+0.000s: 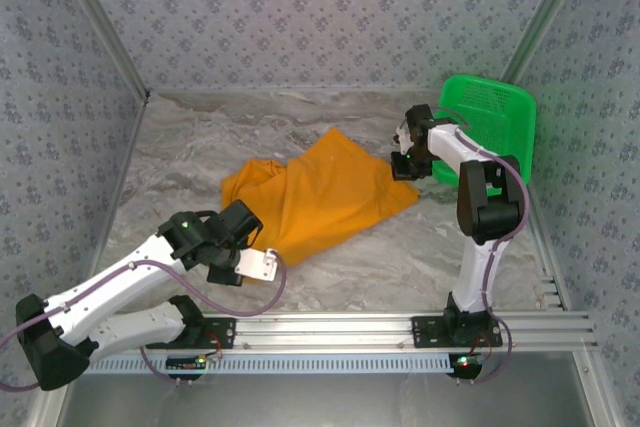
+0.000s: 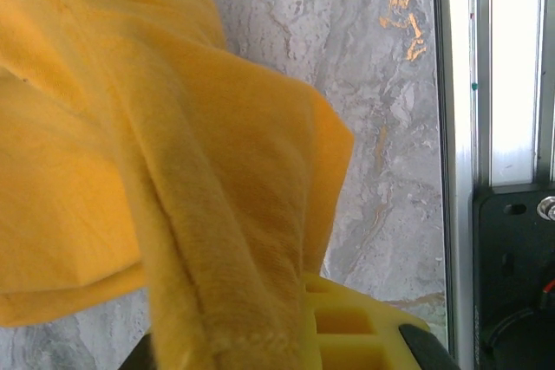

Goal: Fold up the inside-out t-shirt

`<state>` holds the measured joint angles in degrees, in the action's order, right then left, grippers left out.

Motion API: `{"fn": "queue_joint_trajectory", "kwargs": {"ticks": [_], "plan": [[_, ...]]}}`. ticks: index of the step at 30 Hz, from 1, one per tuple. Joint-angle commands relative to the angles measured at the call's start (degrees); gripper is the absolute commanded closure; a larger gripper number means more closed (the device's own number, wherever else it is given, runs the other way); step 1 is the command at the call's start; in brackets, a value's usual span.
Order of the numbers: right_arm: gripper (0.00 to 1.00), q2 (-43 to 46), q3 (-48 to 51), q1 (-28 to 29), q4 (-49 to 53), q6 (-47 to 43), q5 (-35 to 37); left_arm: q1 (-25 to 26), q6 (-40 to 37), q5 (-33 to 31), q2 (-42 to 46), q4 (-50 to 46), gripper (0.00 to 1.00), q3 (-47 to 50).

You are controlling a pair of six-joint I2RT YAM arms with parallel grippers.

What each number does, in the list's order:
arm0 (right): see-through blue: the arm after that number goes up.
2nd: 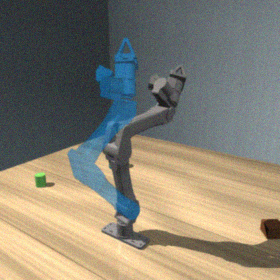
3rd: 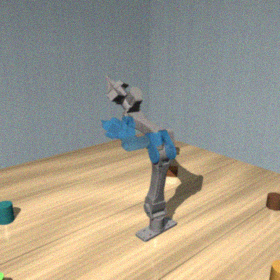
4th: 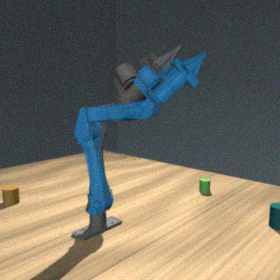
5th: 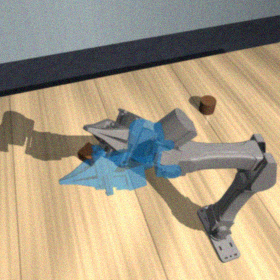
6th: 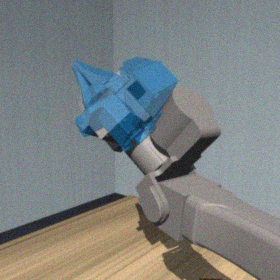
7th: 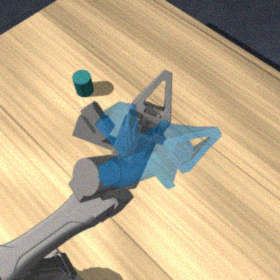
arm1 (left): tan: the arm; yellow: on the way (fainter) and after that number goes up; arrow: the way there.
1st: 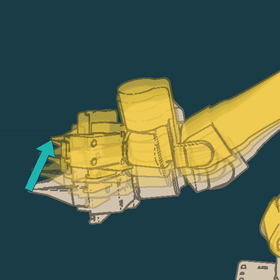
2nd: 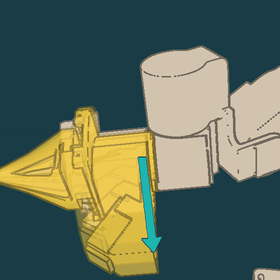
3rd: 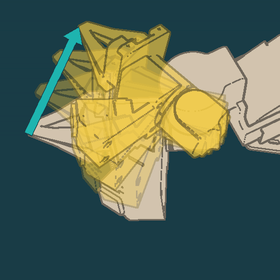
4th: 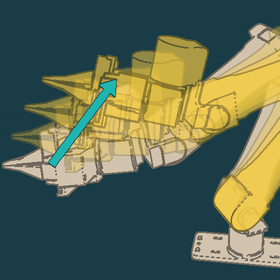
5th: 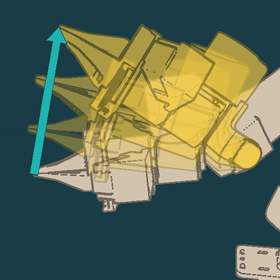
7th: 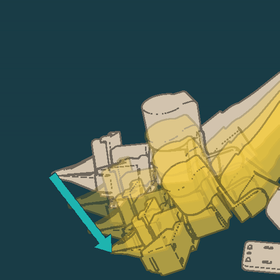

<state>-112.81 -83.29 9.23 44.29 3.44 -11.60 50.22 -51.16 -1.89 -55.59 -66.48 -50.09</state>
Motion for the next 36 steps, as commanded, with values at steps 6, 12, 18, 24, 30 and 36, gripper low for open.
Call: {"fn": "queue_joint_trajectory", "kwargs": {"ticks": [6,12,18,24,30,36], "plan": [[1.0,7.6,-1.5,-0.3,0.4,0.7,0.0,-3.2,-2.6,-1.5,0.9,-6.7,1.0,-3.4],[1.0,16.9,-2.8,-1.8,-3.7,3.9,2.6,-7.4,-11.3,-3.0,3.6,-6.2,1.0,-13.4],[1.0,21.5,-4.6,-1.6,-14.4,3.7,0.4,-22.8,-27.5,-0.1,-6.6,-6.8,1.0,-32.1],[1.0,28.9,-8.0,-3.1,-18.6,6.2,0.4,-25.6,-32.5,-5.2,-20.0,-10.5,1.0,-56.7],[1.0,41.9,-6.2,-5.0,-14.1,7.1,4.2,-24.9,-31.0,-2.9,-17.7,-9.2,1.0,-61.2],[1.0,56.7,-4.8,-6.0,-10.1,8.8,7.3,-21.4,-31.3,7.0,-7.4,-4.9,1.0,-58.4]]}}
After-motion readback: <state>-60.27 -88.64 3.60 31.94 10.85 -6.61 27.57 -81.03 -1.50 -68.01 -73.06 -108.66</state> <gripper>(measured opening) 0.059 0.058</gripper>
